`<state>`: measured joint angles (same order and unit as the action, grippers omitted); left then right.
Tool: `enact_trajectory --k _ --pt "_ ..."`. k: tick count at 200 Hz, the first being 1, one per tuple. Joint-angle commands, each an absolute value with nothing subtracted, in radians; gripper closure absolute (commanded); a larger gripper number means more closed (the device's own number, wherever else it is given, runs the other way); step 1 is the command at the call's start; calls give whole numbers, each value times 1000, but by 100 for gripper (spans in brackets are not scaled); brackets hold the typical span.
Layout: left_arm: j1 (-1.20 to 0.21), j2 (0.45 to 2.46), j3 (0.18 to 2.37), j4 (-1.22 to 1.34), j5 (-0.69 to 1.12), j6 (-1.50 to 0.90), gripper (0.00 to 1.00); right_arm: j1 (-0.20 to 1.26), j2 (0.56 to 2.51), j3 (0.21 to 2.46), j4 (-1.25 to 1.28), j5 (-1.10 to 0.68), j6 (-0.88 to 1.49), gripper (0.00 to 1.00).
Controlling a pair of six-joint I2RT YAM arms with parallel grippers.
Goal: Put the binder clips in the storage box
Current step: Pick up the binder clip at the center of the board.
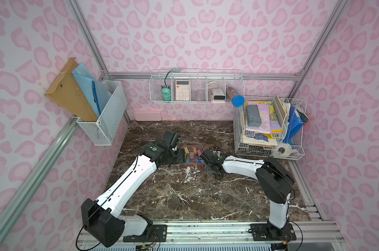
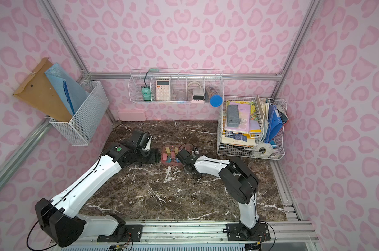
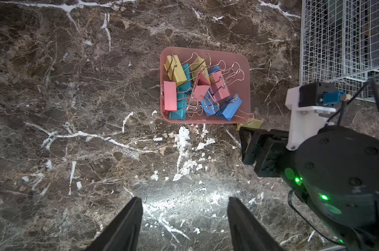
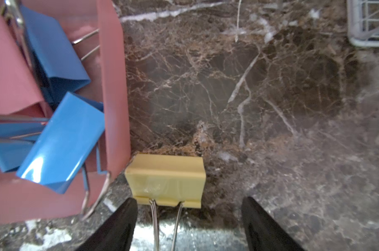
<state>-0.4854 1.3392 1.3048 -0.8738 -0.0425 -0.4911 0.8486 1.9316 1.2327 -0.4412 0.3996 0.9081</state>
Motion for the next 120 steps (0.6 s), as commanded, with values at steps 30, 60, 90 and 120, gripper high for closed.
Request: enact_trajectory --k 30,60,90,120 --pt "-485 1335 1308 -881 -35 -483 33 843 1935 1216 -367 418 906 28" --pt "-486 1338 1312 -881 -31 -479 32 840 1940 1219 -346 387 894 5" --pt "-485 1339 1314 -879 -26 -478 32 855 1937 1216 -321 396 899 2" --pt "-486 1342 1316 -879 -25 -480 32 853 1972 1237 -336 423 910 8"
